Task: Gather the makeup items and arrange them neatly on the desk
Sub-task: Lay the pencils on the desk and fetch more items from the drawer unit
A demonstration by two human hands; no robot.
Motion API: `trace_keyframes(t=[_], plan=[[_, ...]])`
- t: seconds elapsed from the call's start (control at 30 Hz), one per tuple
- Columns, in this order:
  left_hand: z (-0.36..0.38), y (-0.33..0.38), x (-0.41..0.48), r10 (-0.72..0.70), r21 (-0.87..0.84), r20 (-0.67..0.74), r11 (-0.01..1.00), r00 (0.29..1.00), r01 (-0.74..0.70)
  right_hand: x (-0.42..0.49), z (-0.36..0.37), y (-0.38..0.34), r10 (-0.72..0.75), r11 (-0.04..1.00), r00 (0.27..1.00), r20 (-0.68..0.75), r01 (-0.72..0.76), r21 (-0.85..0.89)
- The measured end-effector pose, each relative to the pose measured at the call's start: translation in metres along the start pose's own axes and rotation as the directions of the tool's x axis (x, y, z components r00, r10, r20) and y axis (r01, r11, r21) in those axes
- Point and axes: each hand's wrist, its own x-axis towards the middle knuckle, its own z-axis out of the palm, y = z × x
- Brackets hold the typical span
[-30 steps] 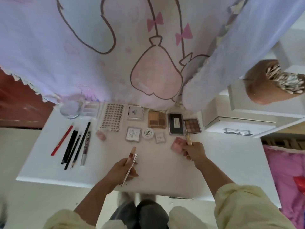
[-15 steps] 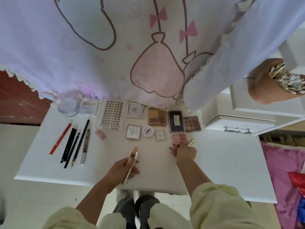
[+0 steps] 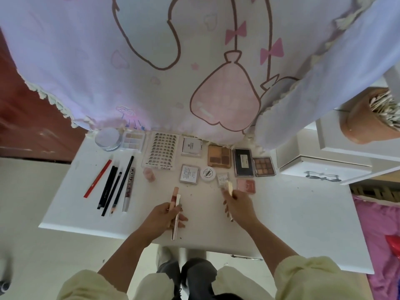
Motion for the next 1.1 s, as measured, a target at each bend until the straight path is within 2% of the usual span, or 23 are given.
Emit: trace_keyframes(t=[0.07, 0.1, 0.17, 0.37, 0.53, 0.67, 0.8, 0.97, 1.1], plan=[[-0.004, -0.001, 0.001, 0.006, 0.021, -0.029, 1.0, 1.0, -0.006, -0.001, 0.008, -0.001, -0.061, 0.952, 0.988, 0.139, 0.099, -0.289], [-0.005, -0.002, 0.002, 0.008, 0.025, -0.048, 1.0, 0.999, -0.007, -0.001, 0.01, -0.002, -0.047, 0.917, 0.981, 0.189, 0.118, -0.382], [-0.007, -0.004, 0.003, 0.009, 0.032, -0.077, 0.999, 0.997, -0.007, 0.001, 0.012, -0.005, -0.008, 0.867, 0.972, 0.234, 0.123, -0.483], [-0.005, -0.01, 0.005, 0.025, 0.11, -0.109, 0.994, 0.994, -0.013, 0.003, 0.008, -0.009, -0.002, 0.76, 0.977, 0.213, 0.14, -0.635], [-0.007, -0.016, 0.008, 0.025, 0.16, -0.112, 0.987, 0.993, -0.007, 0.003, -0.001, 0.001, 0.025, 0.783, 0.974, 0.223, 0.12, -0.611], [-0.006, -0.017, 0.008, 0.026, 0.174, -0.118, 0.985, 0.993, -0.005, 0.004, 0.002, -0.002, -0.014, 0.873, 0.963, 0.268, 0.142, -0.467], [-0.015, -0.016, -0.003, 0.012, 0.095, -0.144, 0.995, 0.99, 0.002, 0.003, 0.021, -0.038, -0.081, 0.928, 0.934, 0.347, 0.198, -0.317], [-0.047, -0.028, -0.019, 0.064, 0.007, -0.327, 0.998, 0.943, -0.066, -0.008, 0.073, -0.083, -0.081, 0.887, 0.832, 0.548, 0.311, -0.341], [-0.081, -0.032, -0.032, 0.075, -0.119, -0.57, 0.978, 0.818, -0.173, -0.026, 0.127, -0.119, -0.102, 0.814, 0.757, 0.645, 0.436, -0.383]])
